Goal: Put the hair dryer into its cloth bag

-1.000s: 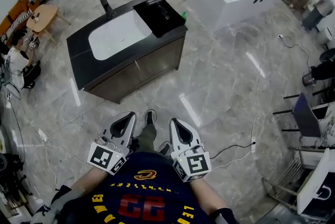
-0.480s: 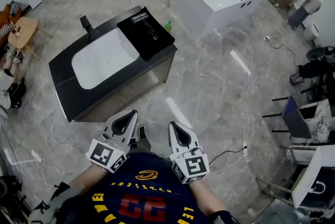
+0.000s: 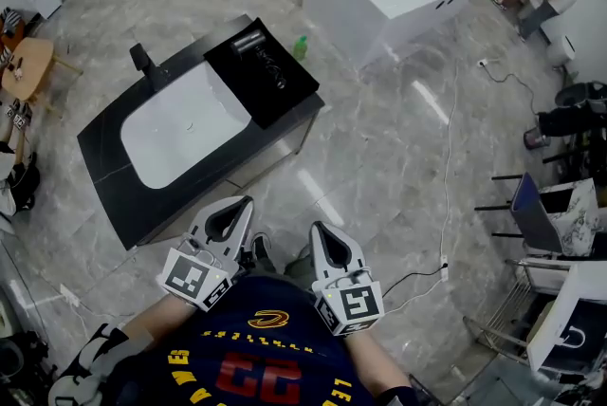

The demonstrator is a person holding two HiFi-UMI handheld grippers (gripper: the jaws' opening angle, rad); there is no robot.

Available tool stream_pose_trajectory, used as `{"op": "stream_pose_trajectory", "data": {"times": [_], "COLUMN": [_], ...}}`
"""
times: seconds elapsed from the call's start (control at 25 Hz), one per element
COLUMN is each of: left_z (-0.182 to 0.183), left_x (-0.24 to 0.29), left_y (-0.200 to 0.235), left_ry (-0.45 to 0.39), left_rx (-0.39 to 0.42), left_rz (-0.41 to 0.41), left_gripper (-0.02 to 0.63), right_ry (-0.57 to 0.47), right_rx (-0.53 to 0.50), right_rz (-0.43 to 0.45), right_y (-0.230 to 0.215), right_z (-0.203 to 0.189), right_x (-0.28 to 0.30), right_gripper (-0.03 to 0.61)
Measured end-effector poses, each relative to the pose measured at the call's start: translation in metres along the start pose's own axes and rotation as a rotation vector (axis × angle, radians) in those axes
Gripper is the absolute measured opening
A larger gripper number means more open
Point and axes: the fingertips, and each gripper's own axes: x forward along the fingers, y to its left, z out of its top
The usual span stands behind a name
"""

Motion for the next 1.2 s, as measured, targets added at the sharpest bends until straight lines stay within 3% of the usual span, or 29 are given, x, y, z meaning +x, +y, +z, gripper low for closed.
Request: {"op": "stream_pose_trajectory", "data": {"times": [0.28, 0.72, 1.2], "left_z": [-0.009, 0.034, 0.048], "left_x": [0.050, 0.152, 0.190], "left_y": [0.022, 0.064, 0.112], "left_ry": [0.045, 0.015, 0.016], "left_rx": [-0.005, 0.010, -0.019], "left_rz": [0.025, 0.199, 0.412], "left_gripper": [0.002, 0.003, 0.002], "right_ry": [0.018, 0.023, 0.116], "right_rx": [0.049, 0.010, 0.002], "right_rz": [0.040, 0.211, 0.310], "right_y": [-0.040, -0.129, -0.182], "right_z": [0.000, 0.071, 0.090], "right_x": [0.045, 0.135, 0.213], "right_gripper": [0.008, 0.007, 0.008]}}
